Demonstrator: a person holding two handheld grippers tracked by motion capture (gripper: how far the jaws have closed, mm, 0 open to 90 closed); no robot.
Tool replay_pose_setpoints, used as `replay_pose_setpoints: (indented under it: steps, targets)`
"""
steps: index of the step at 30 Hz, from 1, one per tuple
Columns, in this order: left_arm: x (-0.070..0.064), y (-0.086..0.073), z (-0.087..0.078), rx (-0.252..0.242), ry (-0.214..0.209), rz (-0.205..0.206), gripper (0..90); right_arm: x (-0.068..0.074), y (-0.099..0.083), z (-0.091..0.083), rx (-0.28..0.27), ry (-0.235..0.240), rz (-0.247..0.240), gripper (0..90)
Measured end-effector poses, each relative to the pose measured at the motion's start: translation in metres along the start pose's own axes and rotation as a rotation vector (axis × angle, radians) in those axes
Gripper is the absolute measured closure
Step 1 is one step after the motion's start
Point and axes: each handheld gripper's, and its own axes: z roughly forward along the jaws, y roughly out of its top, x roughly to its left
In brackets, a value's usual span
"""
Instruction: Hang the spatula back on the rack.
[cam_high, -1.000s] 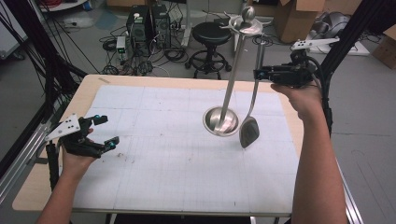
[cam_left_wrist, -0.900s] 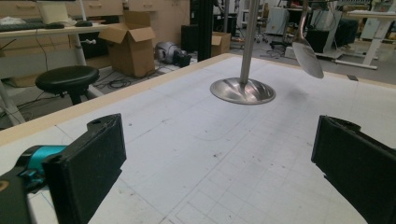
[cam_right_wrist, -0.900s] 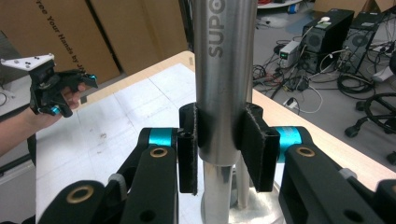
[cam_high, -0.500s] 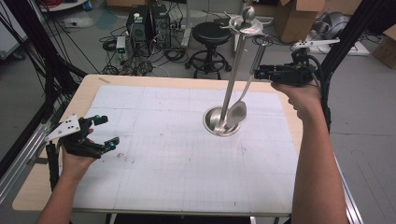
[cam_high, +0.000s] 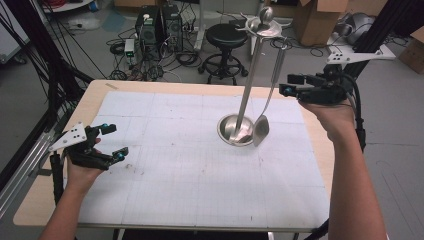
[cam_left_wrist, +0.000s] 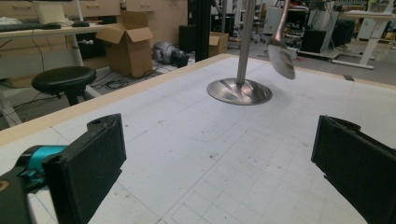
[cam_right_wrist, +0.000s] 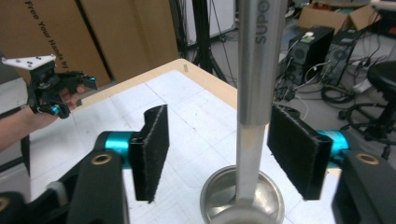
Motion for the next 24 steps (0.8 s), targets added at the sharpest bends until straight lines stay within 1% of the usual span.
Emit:
replay_pose_setpoints:
  steps: [1,2,4,6,8,12,13,14,15,16,17,18,19,21,24]
  targets:
    - [0.000,0.000,0.000,0.003,-0.001,0.003,3.6,0.003,-0.003,-0.002,-0.007,0.000,-0.004,36.8]
    - [0.000,0.000,0.000,0.004,-0.004,0.002,3.6,0.008,-0.007,-0.002,-0.021,0.002,-0.018,35.4]
    - [0.000,0.000,0.001,0.003,-0.003,0.001,3.5,0.010,-0.009,-0.003,-0.019,0.002,-0.018,34.3]
    - [0.000,-0.001,0.001,0.007,-0.005,-0.001,3.5,0.019,-0.018,-0.003,-0.026,0.001,-0.033,29.9]
    - [0.000,-0.001,0.001,0.012,-0.004,-0.002,3.6,0.020,-0.020,-0.002,-0.032,-0.002,-0.042,29.6]
    - [0.000,-0.001,0.002,0.013,-0.012,-0.002,3.5,0.028,-0.034,-0.002,-0.059,0.007,-0.057,27.1]
    - [-0.001,-0.001,0.002,0.014,-0.013,-0.003,3.5,0.030,-0.039,-0.001,-0.061,0.011,-0.053,26.3]
    - [-0.001,-0.001,0.003,0.015,-0.015,-0.004,3.5,0.032,-0.046,0.001,-0.062,0.008,-0.053,23.4]
    - [-0.001,-0.001,0.003,0.016,-0.016,-0.005,3.5,0.032,-0.046,0.001,-0.062,0.008,-0.053,23.4]
    - [0.000,-0.002,0.003,0.018,-0.020,-0.007,3.5,0.035,-0.054,0.001,-0.073,0.014,-0.048,21.3]
    - [0.000,-0.002,0.003,0.018,-0.020,-0.007,3.5,0.035,-0.054,0.001,-0.073,0.014,-0.048,21.3]
    - [0.000,-0.002,0.003,0.018,-0.021,-0.009,3.5,0.035,-0.057,0.002,-0.082,0.013,-0.053,21.2]
    - [0.000,-0.002,0.003,0.019,-0.023,-0.008,3.5,0.038,-0.064,0.003,-0.087,0.022,-0.044,20.5]
    - [0.000,-0.002,0.004,0.017,-0.026,-0.008,3.5,0.038,-0.067,0.003,-0.090,0.020,-0.045,19.9]
    - [-0.001,-0.002,0.004,0.019,-0.035,-0.010,3.5,0.042,-0.083,0.007,-0.088,0.015,-0.046,18.3]
